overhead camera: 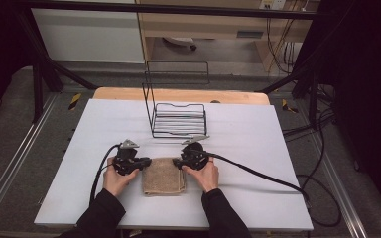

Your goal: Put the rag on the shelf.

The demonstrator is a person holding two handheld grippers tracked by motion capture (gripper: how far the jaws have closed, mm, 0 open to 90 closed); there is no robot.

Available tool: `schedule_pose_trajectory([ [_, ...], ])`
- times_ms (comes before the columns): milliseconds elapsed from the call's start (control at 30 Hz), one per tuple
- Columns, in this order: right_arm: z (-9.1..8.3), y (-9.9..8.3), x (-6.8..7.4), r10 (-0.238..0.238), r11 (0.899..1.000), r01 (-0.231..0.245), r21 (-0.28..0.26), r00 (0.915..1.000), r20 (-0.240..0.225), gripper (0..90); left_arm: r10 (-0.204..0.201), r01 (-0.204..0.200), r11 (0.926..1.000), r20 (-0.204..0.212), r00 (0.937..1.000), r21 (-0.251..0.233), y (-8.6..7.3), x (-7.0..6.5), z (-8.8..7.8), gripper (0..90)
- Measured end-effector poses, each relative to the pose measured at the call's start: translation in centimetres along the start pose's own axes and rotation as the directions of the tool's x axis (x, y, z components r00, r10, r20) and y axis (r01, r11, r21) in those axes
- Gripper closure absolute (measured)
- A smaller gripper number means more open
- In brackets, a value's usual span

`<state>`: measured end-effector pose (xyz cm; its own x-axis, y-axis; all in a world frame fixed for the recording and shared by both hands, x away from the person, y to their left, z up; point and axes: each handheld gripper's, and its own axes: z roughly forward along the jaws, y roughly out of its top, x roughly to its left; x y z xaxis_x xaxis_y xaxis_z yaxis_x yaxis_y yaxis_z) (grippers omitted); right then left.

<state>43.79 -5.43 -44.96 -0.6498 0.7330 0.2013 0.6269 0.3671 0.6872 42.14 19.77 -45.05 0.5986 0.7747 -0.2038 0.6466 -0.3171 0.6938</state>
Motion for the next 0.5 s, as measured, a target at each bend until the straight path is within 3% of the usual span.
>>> schedule_pose_trajectory([
  [167, -0.02, -0.15, 0.19, 0.008, 1.0, -0.008, 0.001, 0.9999, -0.006, 64.7, 0.011, -0.011, 0.9999, -0.006, 0.9999, -0.004, -0.03, -0.12, 0.02, 82.5],
  [200, -0.04, -0.17, 0.25, 0.031, 0.999, -0.031, 0.008, 0.9993, -0.019, 71.2, 0.014, -0.014, 0.9999, -0.007, 0.9999, -0.003, -0.03, -0.12, 0.02, 82.5],
  [300, 0.03, -0.15, 0.3, 0.068, 0.998, -0.067, 0.018, 0.9969, -0.041, 78.6, 0.022, -0.022, 0.9998, -0.007, 0.9997, -0.003, -0.05, -0.13, 0.0, 82.3],
  [500, -0.1, -0.06, 0.3, 0.073, 0.997, -0.073, 0.016, 0.9962, -0.048, 82.2, -0.004, 0.005, 1.0, 0.019, 0.9998, -0.001, -0.02, 0.21, -0.09, 82.9],
])
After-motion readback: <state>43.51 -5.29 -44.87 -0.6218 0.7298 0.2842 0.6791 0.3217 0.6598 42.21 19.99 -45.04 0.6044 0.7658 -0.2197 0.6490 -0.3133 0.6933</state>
